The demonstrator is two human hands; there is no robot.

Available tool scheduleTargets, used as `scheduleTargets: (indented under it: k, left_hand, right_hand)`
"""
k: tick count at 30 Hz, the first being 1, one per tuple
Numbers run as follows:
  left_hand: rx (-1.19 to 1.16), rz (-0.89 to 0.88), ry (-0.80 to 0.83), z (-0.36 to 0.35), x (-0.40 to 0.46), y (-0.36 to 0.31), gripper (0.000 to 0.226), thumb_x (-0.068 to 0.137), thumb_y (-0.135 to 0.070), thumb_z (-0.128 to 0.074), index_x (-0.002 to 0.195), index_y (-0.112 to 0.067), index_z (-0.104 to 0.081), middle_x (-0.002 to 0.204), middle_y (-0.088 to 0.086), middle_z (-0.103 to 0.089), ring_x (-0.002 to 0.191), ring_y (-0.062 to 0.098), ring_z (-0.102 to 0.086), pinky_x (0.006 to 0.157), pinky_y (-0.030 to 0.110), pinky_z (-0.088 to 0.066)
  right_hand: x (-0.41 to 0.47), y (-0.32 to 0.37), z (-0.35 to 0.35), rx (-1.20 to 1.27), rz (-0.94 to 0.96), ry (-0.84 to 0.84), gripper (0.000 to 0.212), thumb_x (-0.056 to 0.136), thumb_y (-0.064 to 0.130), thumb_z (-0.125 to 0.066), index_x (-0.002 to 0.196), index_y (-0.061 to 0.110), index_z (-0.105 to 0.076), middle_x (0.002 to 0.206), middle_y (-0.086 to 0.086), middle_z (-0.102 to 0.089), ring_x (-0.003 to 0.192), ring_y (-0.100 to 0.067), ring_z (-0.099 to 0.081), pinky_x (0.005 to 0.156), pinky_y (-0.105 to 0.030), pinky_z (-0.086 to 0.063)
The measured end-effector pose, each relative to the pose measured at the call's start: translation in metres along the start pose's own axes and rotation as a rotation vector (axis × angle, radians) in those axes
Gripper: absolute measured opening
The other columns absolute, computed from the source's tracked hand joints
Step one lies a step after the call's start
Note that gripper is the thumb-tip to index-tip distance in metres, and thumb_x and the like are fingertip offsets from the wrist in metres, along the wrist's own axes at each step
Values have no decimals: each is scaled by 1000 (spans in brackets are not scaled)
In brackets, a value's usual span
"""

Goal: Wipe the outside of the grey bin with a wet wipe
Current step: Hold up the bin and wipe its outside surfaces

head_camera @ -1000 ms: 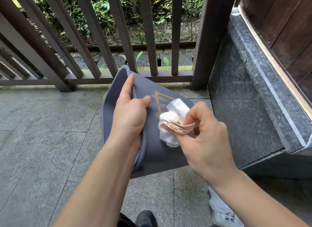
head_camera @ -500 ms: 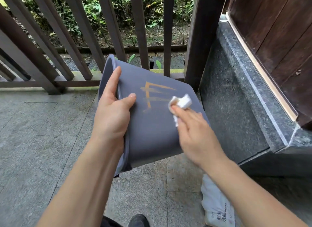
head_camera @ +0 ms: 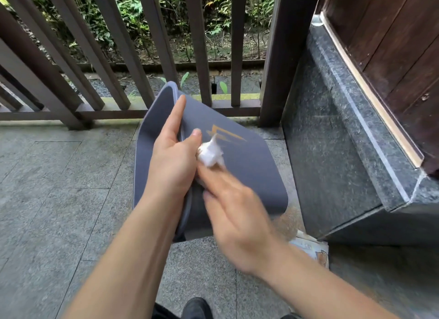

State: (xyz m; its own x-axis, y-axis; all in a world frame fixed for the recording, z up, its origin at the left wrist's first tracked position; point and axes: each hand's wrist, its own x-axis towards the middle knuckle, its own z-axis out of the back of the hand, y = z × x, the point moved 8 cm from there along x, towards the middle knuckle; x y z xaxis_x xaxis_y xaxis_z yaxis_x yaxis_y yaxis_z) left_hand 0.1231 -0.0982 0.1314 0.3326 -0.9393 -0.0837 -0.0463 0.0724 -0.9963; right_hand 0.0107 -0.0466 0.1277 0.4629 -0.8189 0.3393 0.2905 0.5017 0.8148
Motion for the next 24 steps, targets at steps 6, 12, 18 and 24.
scheduleTargets:
  k: [6, 12, 18, 24]
  left_hand:
    - [60, 8, 31, -9, -5, 2, 59, 101, -5, -55, 144, -45, -53, 134, -20, -64, 114, -1, -66, 104, 28, -50]
    - [45, -20, 169, -32, -21, -5, 56, 101, -11, -58, 126, -60, -60, 137, -28, -62, 126, 3, -61, 110, 40, -47]
    - [37, -36, 230, -44, -20, -4, 61, 103, -1, -53, 148, -42, -48, 151, -17, -52, 135, 3, -52, 116, 39, -40]
    - [43, -17, 244, -40, -19, -1, 67, 101, 5, -51, 152, -38, -44, 152, -16, -51, 138, 2, -48, 120, 38, -35]
  right_hand:
    - [6, -57, 15, -155, -125, 18, 59, 100, 13, -37, 152, 41, -34, 160, 8, -37, 149, -10, -28, 125, -41, -15]
    - [-14, -173, 77, -48, -834, -245, 50, 104, 22, -31, 149, 42, -39, 154, -4, -45, 138, -32, -42, 95, -35, -30]
    - [11, -98, 67, 48, -414, -237, 47, 104, 20, -39, 148, 32, -46, 148, 24, -40, 137, 9, -33, 116, -20, -25]
    - [13, -62, 47, -97, -88, -80, 52, 102, 9, -38, 149, 29, -44, 152, 20, -39, 149, -8, -30, 125, -32, -7]
